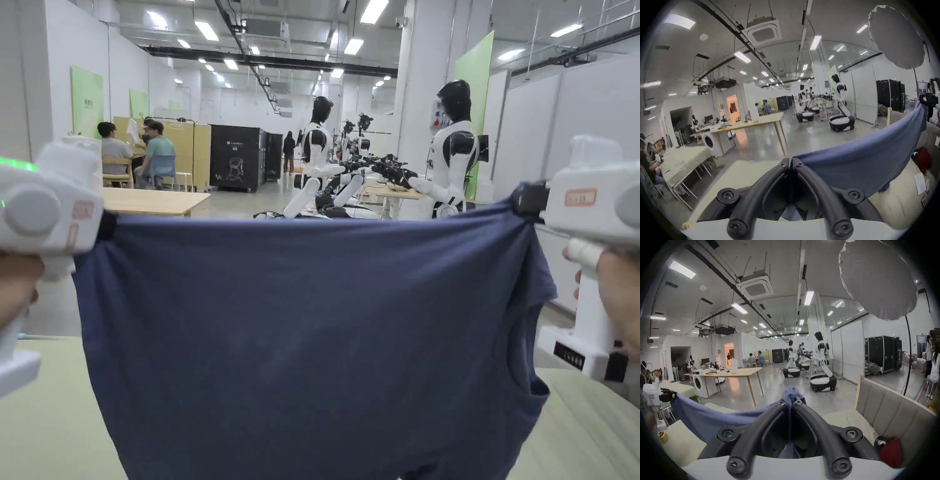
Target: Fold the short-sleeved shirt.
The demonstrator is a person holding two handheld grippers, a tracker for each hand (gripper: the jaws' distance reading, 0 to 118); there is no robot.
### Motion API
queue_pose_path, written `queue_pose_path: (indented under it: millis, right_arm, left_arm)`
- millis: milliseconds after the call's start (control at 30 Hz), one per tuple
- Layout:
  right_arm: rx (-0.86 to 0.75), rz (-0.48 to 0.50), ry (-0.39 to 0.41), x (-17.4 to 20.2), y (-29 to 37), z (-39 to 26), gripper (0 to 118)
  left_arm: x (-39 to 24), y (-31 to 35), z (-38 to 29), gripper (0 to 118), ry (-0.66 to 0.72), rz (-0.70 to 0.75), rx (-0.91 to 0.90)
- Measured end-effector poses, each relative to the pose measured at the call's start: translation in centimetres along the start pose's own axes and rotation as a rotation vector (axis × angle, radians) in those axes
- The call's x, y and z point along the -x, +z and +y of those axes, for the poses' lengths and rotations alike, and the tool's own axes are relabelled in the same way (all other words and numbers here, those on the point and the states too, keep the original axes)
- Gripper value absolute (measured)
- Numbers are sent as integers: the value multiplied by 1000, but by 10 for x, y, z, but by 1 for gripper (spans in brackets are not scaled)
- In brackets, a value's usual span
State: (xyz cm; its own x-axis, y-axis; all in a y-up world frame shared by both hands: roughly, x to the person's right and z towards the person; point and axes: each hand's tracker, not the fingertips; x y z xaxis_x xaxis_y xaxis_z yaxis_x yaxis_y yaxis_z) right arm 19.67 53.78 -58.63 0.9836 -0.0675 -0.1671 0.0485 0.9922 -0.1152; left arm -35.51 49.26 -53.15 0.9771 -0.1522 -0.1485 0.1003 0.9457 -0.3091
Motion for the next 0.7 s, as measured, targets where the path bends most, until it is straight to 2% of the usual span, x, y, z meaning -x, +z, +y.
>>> queue_pose_path:
  millis: [167,300,500,600,633,700]
  right_arm:
    - [54,5,15,-10,7,-30,2]
    - [56,27,22,-19,44,-39,2]
    - [126,109,52,-24,163,-89,2]
    - [211,119,122,-23,227,-143,2]
    - [253,139,124,-23,243,-161,2]
    - [317,143,69,-25,277,-204,2]
  left_arm:
    - [-11,1,-41,0,-17,-11,32]
    - [-13,43,-52,0,4,-42,21]
    - [-18,146,-109,0,-12,-109,68]
    - [-27,205,-173,0,-75,-135,119]
    - [-28,220,-194,0,-73,-141,126]
    - [-32,249,-242,0,-62,-157,200]
